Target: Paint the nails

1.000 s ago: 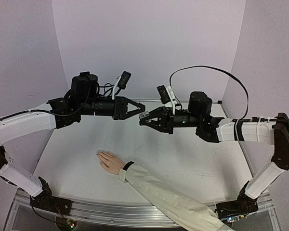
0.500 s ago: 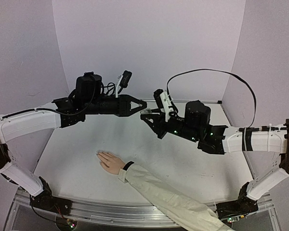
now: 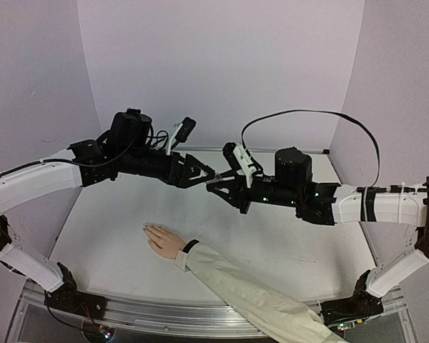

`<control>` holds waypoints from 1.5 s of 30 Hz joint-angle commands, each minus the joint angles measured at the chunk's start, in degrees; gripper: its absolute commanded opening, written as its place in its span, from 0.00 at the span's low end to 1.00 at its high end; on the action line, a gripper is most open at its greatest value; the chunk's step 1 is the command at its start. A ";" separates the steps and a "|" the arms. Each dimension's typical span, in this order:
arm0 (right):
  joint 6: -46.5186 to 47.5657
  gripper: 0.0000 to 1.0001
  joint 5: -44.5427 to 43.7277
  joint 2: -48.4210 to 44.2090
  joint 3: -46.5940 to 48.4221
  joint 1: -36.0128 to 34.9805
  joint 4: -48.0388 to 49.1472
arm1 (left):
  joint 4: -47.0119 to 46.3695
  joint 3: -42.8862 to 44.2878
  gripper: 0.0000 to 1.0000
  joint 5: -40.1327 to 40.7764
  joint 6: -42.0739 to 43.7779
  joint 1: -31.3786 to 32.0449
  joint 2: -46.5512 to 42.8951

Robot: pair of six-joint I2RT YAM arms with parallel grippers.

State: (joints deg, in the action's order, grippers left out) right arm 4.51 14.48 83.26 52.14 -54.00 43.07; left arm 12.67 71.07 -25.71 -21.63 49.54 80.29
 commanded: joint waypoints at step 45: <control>1.73 0.00 9.78 3.57 7.23 0.19 -4.22 | 23.75 16.47 0.41 0.19 8.70 -0.32 2.86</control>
State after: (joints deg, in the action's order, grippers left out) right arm 5.82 23.14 87.22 57.04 -53.98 36.80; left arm 37.52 84.42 -26.30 -13.45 49.45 83.90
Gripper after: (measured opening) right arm 0.218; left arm 0.411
